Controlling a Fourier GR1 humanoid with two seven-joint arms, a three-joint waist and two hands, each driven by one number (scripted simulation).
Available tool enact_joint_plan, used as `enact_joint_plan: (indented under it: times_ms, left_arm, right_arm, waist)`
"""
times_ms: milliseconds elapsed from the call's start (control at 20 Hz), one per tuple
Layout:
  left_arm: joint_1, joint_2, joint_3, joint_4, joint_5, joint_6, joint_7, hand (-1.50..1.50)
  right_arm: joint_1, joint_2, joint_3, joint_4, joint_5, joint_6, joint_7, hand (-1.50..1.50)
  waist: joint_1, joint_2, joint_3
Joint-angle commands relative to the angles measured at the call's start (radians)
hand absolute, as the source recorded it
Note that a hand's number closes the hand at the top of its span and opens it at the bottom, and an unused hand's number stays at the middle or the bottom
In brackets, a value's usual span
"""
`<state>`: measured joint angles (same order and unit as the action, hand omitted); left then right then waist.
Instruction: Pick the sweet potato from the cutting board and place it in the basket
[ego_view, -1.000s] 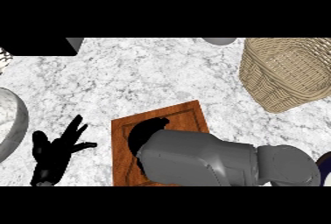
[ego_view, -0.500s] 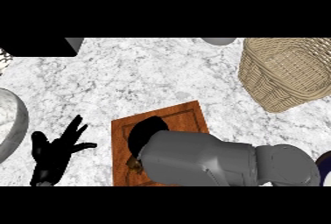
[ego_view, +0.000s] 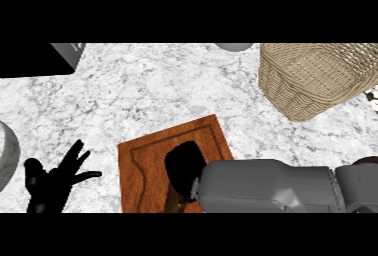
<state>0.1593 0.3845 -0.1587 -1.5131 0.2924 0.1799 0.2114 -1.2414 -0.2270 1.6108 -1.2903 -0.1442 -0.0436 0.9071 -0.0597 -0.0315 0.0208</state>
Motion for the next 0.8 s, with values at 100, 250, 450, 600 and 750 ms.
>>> enact_joint_plan:
  times_ms: [100, 250, 450, 600, 750]
  left_arm:
    - [0.076, 0.005, 0.018, 0.042, 0.007, 0.019, 0.025, 0.0]
    - [0.107, -0.005, 0.004, 0.028, -0.001, 0.017, 0.003, 0.0]
    - [0.128, 0.009, 0.033, 0.005, 0.026, 0.009, 0.011, 0.0]
    - [0.133, 0.022, 0.038, -0.014, 0.019, 0.008, 0.007, 0.0]
    - [0.146, 0.011, 0.032, 0.007, 0.013, 0.006, -0.015, 0.0]
  right_arm:
    - [0.069, -0.261, -0.011, -0.276, 0.188, -0.268, -0.147, 1.5]
    - [0.137, -0.384, -0.139, -0.379, 0.143, -0.407, -0.235, 1.5]
    - [0.214, -0.436, -0.394, -0.503, 0.034, -0.604, -0.324, 1.5]
    - [0.252, -0.582, -0.509, -0.63, -0.001, -0.657, -0.366, 1.5]
    - [0.289, -0.717, -0.641, -0.738, -0.099, -0.662, -0.366, 1.5]
  waist:
    - [-0.051, 0.0, -0.013]
    - [-0.069, 0.008, -0.012]
    - [-0.085, 0.019, -0.007]
    - [-0.083, 0.016, -0.01]
    - [-0.068, 0.02, -0.015]
